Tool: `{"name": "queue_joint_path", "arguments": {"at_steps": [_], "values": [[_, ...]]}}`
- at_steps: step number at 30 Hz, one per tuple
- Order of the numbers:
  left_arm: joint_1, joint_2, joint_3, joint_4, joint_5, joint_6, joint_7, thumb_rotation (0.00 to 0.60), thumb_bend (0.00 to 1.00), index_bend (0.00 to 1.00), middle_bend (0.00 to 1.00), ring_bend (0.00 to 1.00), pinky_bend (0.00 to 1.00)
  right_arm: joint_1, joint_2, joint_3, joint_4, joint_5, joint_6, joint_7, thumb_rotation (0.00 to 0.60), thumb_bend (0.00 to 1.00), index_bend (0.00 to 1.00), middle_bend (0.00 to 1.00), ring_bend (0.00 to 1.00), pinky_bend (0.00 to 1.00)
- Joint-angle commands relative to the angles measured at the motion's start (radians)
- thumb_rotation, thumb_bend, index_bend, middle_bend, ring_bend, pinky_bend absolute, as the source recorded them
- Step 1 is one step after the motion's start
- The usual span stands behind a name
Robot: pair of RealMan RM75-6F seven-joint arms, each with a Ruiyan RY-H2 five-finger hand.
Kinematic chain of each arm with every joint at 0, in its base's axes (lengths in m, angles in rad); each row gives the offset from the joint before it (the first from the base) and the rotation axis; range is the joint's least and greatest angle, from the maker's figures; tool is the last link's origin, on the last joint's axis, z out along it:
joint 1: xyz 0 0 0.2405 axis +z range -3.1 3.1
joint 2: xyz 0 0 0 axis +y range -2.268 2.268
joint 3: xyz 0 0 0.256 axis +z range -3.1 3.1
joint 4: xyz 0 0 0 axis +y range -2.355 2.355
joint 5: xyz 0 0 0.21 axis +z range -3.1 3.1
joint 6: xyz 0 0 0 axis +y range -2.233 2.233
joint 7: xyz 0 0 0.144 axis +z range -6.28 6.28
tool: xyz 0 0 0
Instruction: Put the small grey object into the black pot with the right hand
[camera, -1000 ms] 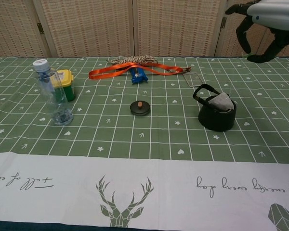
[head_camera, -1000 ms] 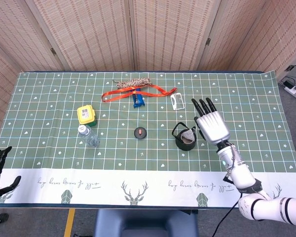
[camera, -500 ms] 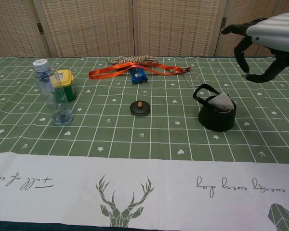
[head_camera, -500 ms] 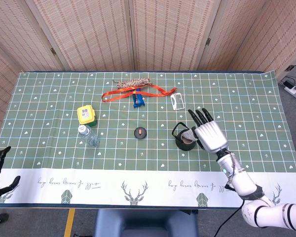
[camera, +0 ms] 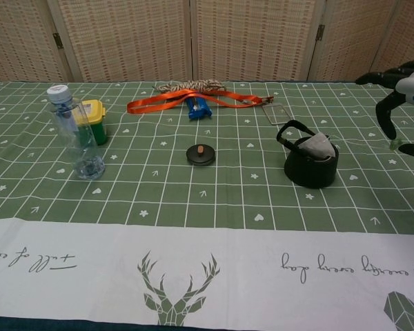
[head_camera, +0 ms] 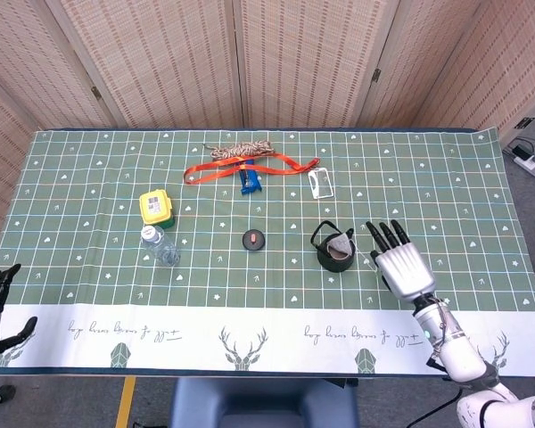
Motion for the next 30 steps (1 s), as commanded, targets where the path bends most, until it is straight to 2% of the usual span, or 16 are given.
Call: {"name": "queue_joint_path", "arguments": {"at_steps": [1,3,5,8,12,16,19,20,23,29,30], "values": [[0.000,0.000,0.000,0.000,0.000,0.000,0.001,0.600,0.27,0.05,0.11,0.08,0.08,-0.011,0.006,0.001,-0.028,0.084,-0.002,-0.077,0.600,0.37,0.19,0.00,0.00,0.00],[0.000,-0.001,-0.001,0.001,-0.001,0.001,0.001,0.600,0.27,0.05,0.11,0.08,0.07,-0.011,0.010,0.007,-0.042,0.117,-0.002,-0.098,0.600,0.37,0.11,0.00,0.00,0.00],[0.000,-0.001,-0.001,0.001,-0.001,0.001,0.001,0.600,0.27,0.05,0.11,0.08,0.07,-0.011,0.016,0.011,-0.052,0.137,-0.002,-0.111,0.600,0.37,0.09,0.00,0.00,0.00],[0.000,-0.002,0.000,0.002,0.000,0.001,0.004,0.600,0.27,0.04,0.11,0.08,0.07,-0.009,0.033,0.015,-0.078,0.172,-0.002,-0.135,0.600,0.37,0.09,0.00,0.00,0.00],[-0.003,-0.004,0.000,0.004,-0.002,-0.006,0.009,0.600,0.27,0.04,0.11,0.08,0.08,0.013,0.074,0.046,-0.121,0.227,-0.044,-0.111,0.600,0.37,0.09,0.00,0.00,0.00],[-0.003,-0.004,0.000,0.002,-0.004,-0.008,0.010,0.600,0.27,0.04,0.11,0.08,0.08,0.087,0.132,0.082,-0.168,0.361,-0.119,-0.159,0.600,0.37,0.11,0.00,0.00,0.00],[-0.003,-0.004,0.000,0.002,-0.007,-0.009,0.009,0.600,0.27,0.04,0.11,0.08,0.09,0.157,0.162,0.100,-0.196,0.471,-0.133,-0.240,0.600,0.37,0.14,0.12,0.01,0.00],[-0.004,-0.003,0.000,0.002,-0.008,-0.011,0.009,0.600,0.27,0.04,0.12,0.08,0.09,0.177,0.166,0.106,-0.202,0.505,-0.136,-0.259,0.600,0.37,0.15,0.21,0.03,0.00],[-0.005,-0.002,0.000,0.001,-0.009,-0.013,0.009,0.600,0.27,0.04,0.12,0.09,0.09,0.240,0.176,0.130,-0.217,0.632,-0.173,-0.274,0.600,0.37,0.15,0.33,0.11,0.00],[0.001,0.002,0.001,-0.003,0.003,0.004,-0.010,0.600,0.27,0.04,0.12,0.09,0.09,0.335,0.175,0.140,-0.180,0.796,-0.294,-0.239,0.600,0.37,0.17,0.46,0.28,0.00],[0.002,0.002,0.001,-0.003,0.005,0.005,-0.012,0.600,0.27,0.04,0.12,0.09,0.09,0.345,0.175,0.141,-0.171,0.811,-0.316,-0.226,0.600,0.37,0.17,0.47,0.31,0.03]]}}
